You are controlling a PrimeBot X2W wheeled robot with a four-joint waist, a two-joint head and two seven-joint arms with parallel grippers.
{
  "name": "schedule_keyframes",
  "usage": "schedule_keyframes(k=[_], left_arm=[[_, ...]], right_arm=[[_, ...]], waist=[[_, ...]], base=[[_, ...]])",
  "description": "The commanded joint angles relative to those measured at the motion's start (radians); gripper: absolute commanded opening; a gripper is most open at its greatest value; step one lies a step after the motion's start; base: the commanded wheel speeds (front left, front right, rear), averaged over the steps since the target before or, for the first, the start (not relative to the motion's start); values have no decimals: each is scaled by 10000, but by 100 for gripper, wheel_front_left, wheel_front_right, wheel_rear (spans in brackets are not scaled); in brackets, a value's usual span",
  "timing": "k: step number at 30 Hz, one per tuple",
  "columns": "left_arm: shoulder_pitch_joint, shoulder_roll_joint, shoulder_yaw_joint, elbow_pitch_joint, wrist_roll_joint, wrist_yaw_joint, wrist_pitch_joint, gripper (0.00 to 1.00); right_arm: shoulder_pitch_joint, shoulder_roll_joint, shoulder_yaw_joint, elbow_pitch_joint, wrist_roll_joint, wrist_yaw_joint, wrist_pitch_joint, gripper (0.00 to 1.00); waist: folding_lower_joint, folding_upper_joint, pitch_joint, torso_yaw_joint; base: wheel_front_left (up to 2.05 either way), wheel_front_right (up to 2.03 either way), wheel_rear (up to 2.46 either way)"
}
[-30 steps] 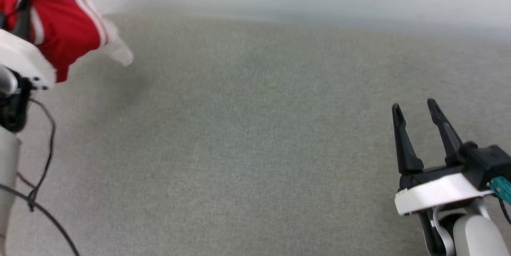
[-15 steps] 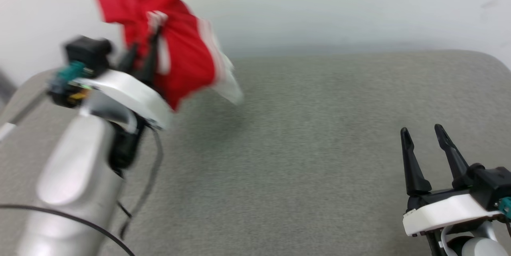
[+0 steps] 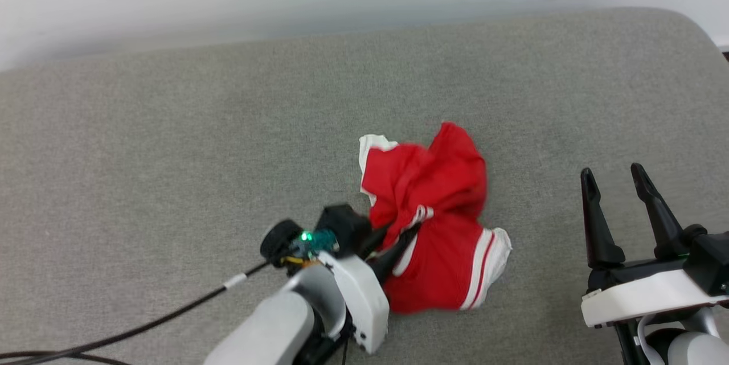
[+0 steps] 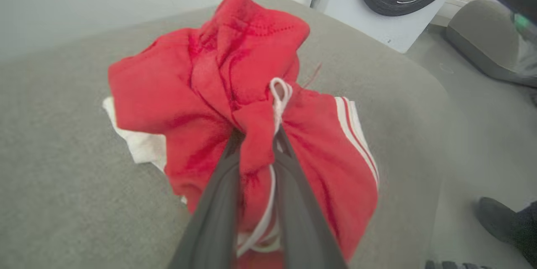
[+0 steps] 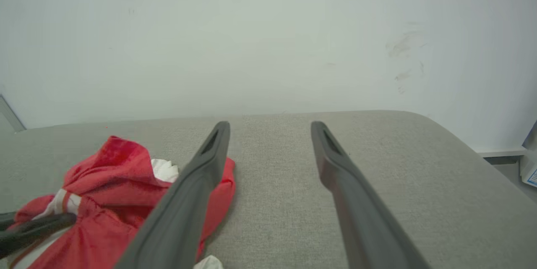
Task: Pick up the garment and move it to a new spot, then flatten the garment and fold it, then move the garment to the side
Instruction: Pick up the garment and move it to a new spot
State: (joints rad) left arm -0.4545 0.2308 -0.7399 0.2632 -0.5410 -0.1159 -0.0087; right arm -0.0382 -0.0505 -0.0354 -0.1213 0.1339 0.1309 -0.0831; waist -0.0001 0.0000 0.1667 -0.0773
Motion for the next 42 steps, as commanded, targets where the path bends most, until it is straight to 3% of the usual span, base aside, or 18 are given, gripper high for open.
schedule_keyframes(k=[1,5,6,7,8,13,20,28,33,42], left_arm=[[205,34,-186,113,38,-42,28,0],[543,27,-724,389,-5,-98,15,0],[533,5,-805,403,-21,-115,-75,33],[455,8,-899,395,47,-125,-191,83],[373,7,-962,371,83,-126,-339,100],[96,29,-895,54,290,-55,-1266,100],[206,70,-328,-429,478,660,-2103,100],[1047,559,1325,-775,190,2026,-2507,100],[1813,1066,2428,-1025,261,2658,-2574,100],[3663,1640,4036,-1786,506,2968,-2585,100]], right_arm=[[-167,3,27,27,51,-3,-79,100],[-303,3,28,131,38,-3,-129,100],[-315,3,12,153,26,-3,-129,100],[-318,4,-15,183,0,-3,-138,100],[-315,4,-9,219,-11,-3,-145,100],[-205,3,42,378,-37,-3,-112,100],[161,3,4,432,-33,-3,0,100],[669,3,12,345,5,-3,204,100],[927,3,0,277,36,-3,314,100],[1310,3,-77,234,101,-3,434,100]], waist=[[1,0,226,-2],[1,0,313,153],[1,0,301,219],[1,0,274,293],[1,0,204,361],[1,0,-313,650],[1,0,-1022,1014],[1,0,-1644,1290],[1,0,-1796,1383],[1,0,-1987,1285]], base=[[0,0,0],[0,0,0],[0,0,0],[0,0,0],[0,0,0],[0,0,0],[0,0,0],[0,0,0],[0,0,0],[0,0,0]])
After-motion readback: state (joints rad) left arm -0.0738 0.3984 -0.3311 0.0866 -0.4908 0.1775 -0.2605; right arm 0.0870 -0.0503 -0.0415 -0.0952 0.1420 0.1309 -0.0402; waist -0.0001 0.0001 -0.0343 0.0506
